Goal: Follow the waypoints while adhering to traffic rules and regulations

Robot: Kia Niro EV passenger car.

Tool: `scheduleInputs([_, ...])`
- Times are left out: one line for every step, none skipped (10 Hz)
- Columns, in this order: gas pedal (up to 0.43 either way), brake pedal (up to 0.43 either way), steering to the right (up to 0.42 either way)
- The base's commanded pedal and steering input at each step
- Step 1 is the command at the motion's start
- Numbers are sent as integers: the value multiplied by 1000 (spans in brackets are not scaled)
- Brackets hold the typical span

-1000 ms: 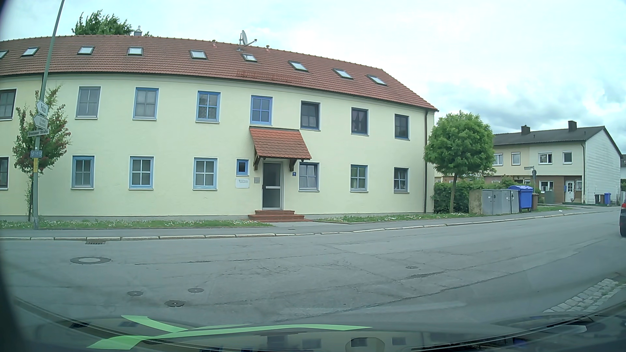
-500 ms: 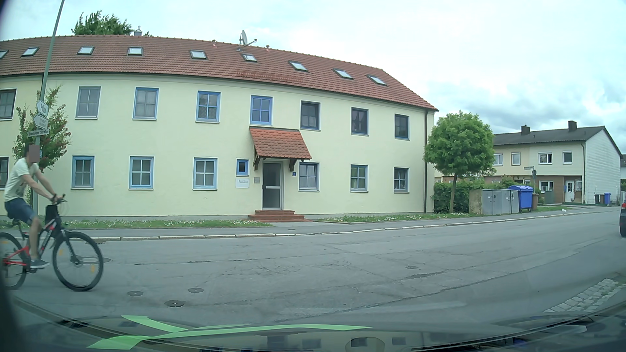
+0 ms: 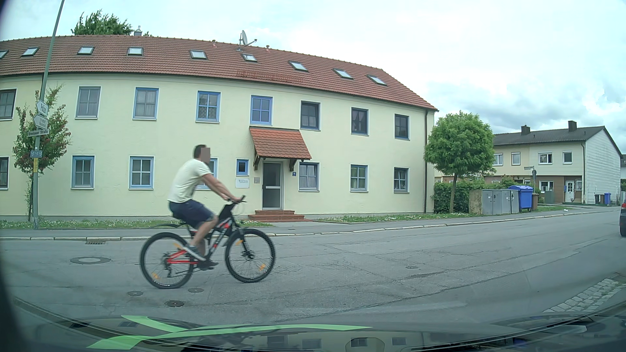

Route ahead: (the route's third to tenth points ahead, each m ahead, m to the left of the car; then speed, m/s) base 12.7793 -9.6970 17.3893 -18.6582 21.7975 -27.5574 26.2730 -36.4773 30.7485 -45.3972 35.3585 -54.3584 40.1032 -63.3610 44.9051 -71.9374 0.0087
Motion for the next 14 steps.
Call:
scheduleInputs([0,18,111])
scheduleInputs([0,12,110])
scheduleInputs([0,0,110])
scheduleInputs([0,0,110])
scheduleInputs([0,0,110])
scheduleInputs([0,0,110])
scheduleInputs([0,0,110])
scheduleInputs([0,0,110])
scheduleInputs([0,0,109])
scheduleInputs([0,0,105])
scheduleInputs([0,0,99])
scheduleInputs([0,0,94])
scheduleInputs([0,0,91])
scheduleInputs([0,0,91])
